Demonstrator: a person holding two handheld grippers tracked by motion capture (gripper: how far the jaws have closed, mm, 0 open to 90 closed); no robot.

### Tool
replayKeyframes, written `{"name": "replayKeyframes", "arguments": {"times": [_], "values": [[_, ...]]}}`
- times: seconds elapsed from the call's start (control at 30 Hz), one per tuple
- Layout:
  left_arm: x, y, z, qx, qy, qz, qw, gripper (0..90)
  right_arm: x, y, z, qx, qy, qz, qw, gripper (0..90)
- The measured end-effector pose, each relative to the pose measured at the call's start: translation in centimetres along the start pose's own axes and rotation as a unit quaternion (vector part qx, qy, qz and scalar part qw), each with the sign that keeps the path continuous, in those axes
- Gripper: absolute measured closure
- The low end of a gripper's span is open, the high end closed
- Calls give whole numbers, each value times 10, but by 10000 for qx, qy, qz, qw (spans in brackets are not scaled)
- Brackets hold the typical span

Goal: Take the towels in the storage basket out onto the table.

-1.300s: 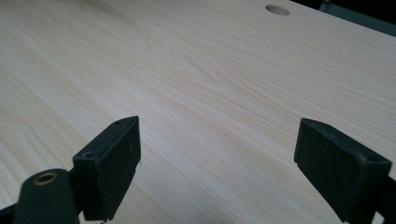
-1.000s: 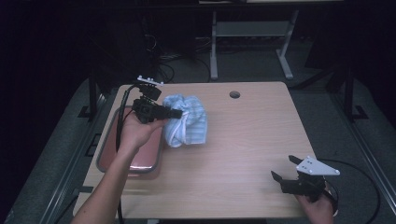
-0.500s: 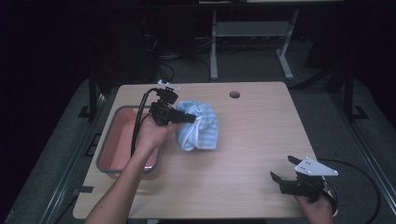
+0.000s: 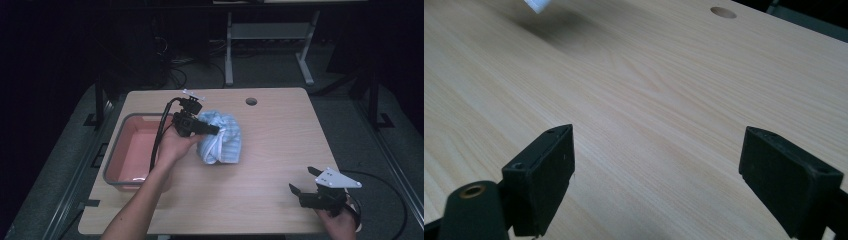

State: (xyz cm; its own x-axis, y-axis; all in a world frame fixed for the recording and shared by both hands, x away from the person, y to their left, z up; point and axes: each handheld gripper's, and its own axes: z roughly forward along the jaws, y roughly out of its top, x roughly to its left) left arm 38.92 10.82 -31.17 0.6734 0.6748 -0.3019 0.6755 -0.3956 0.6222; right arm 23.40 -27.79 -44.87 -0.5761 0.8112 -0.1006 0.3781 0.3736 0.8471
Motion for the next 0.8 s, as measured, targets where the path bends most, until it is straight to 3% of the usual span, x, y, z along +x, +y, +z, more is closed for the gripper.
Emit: {"name": "replayKeyframes", "arguments": {"times": [0.8], "values": [[-16, 8, 52, 198, -123, 68, 9997, 662, -1, -2, 1, 20, 13, 7, 10000, 142]]}}
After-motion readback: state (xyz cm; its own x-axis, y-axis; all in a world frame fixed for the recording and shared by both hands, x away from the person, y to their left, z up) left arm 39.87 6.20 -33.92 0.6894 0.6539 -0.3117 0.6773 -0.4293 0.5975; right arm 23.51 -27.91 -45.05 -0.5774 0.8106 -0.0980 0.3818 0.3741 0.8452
